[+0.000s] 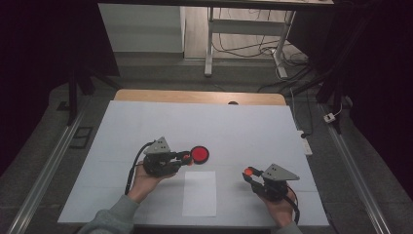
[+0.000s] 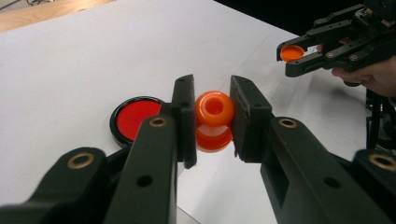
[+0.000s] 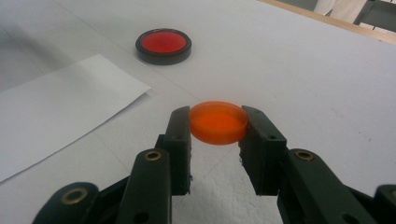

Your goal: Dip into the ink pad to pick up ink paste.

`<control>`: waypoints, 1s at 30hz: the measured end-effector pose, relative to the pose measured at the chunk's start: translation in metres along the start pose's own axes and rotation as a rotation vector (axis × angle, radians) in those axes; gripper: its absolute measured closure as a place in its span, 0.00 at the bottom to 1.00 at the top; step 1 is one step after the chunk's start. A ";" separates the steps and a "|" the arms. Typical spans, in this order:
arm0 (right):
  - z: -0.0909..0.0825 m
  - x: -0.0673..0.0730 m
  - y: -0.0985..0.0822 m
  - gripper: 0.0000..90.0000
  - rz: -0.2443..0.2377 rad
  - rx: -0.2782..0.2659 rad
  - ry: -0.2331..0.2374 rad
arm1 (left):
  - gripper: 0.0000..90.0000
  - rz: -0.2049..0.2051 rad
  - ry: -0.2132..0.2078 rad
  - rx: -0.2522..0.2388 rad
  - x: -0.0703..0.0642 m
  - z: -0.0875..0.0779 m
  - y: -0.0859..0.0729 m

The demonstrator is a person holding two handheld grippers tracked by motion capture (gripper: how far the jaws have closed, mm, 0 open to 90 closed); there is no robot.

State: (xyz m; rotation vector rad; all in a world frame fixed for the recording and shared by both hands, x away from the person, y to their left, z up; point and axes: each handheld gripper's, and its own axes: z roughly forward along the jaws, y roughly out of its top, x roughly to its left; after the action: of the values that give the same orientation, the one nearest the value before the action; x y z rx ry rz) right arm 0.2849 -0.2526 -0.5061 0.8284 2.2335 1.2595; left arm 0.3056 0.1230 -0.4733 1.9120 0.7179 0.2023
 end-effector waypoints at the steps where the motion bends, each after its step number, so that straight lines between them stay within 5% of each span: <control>1: 0.000 0.000 0.000 0.72 -0.001 0.000 0.000 | 0.81 0.001 0.000 -0.001 0.000 0.000 0.000; 30: -0.002 -0.001 -0.002 0.72 0.001 0.002 -0.017 | 0.81 0.023 0.029 0.041 0.020 0.038 0.013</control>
State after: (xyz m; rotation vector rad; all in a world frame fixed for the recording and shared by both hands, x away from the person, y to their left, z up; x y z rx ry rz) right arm 0.2838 -0.2556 -0.5071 0.8375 2.2222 1.2461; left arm 0.3435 0.1012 -0.4820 1.9603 0.7242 0.2320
